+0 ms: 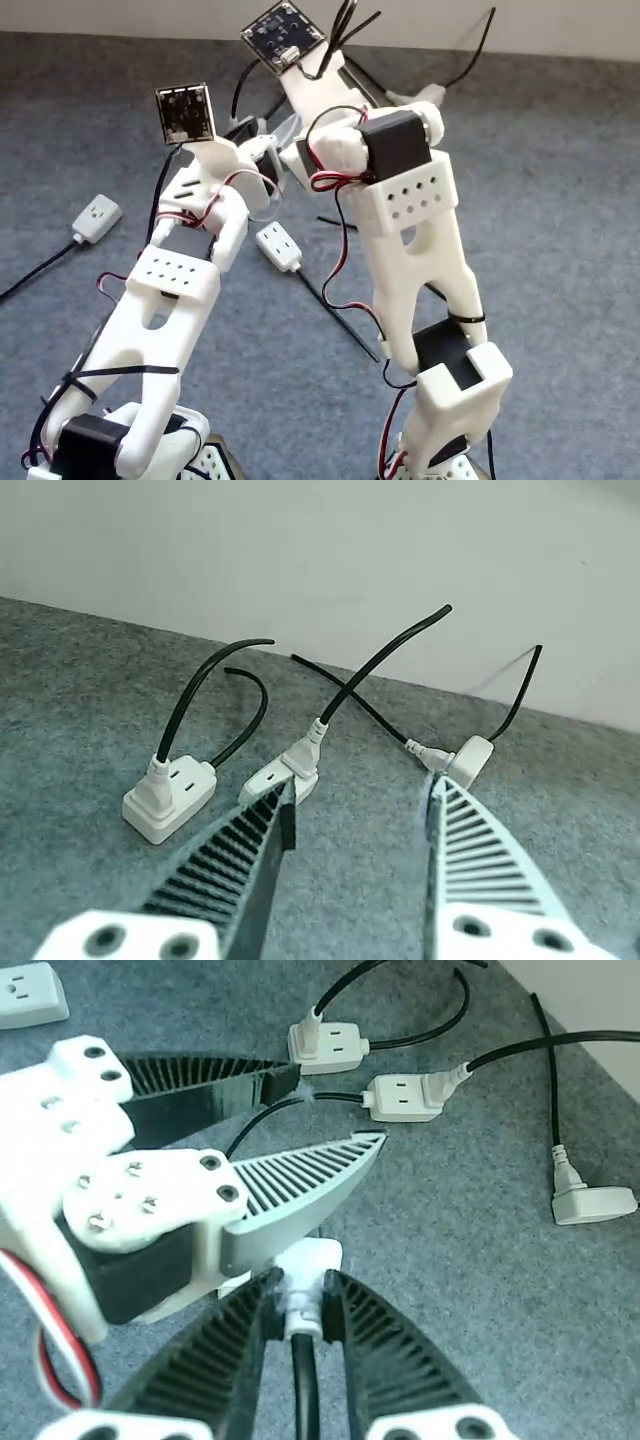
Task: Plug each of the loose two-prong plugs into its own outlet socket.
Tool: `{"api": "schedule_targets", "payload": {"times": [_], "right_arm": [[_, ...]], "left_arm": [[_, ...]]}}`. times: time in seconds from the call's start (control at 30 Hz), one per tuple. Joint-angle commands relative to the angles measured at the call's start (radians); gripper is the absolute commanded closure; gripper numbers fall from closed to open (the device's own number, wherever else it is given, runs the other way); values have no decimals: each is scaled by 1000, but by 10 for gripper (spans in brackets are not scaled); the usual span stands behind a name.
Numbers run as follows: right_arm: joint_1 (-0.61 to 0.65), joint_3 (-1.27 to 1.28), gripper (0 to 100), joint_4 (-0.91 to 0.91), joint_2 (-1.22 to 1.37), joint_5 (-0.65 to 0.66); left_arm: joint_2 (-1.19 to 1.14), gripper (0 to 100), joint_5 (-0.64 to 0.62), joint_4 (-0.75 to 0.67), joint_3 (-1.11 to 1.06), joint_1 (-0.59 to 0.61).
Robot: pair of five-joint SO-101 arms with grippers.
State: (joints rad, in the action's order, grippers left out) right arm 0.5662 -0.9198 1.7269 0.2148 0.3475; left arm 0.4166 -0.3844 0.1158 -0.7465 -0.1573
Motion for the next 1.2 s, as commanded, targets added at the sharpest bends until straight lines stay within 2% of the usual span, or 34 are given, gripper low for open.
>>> {"api": "schedule_targets", "payload": {"times": [0.0,0.1,0.33,0.63,0.8,1.03,1.17], "right_arm": [[4,-4,965,36,-51,5],[4,-2,965,35,-50,5],[7,-1,965,33,-30,5],[64,-2,965,36,120,29],[68,1,965,38,211,28],[53,-1,965,38,386,-12],[47,-12,965,38,433,35]], "left_arm": [[30,772,8,-37,12,67],[30,772,3,-80,10,160],[24,776,0,-74,-7,351],[24,776,0,-58,-248,496],[25,776,0,-55,-325,552],[33,776,5,135,-317,573],[33,776,5,147,-317,581]]}}
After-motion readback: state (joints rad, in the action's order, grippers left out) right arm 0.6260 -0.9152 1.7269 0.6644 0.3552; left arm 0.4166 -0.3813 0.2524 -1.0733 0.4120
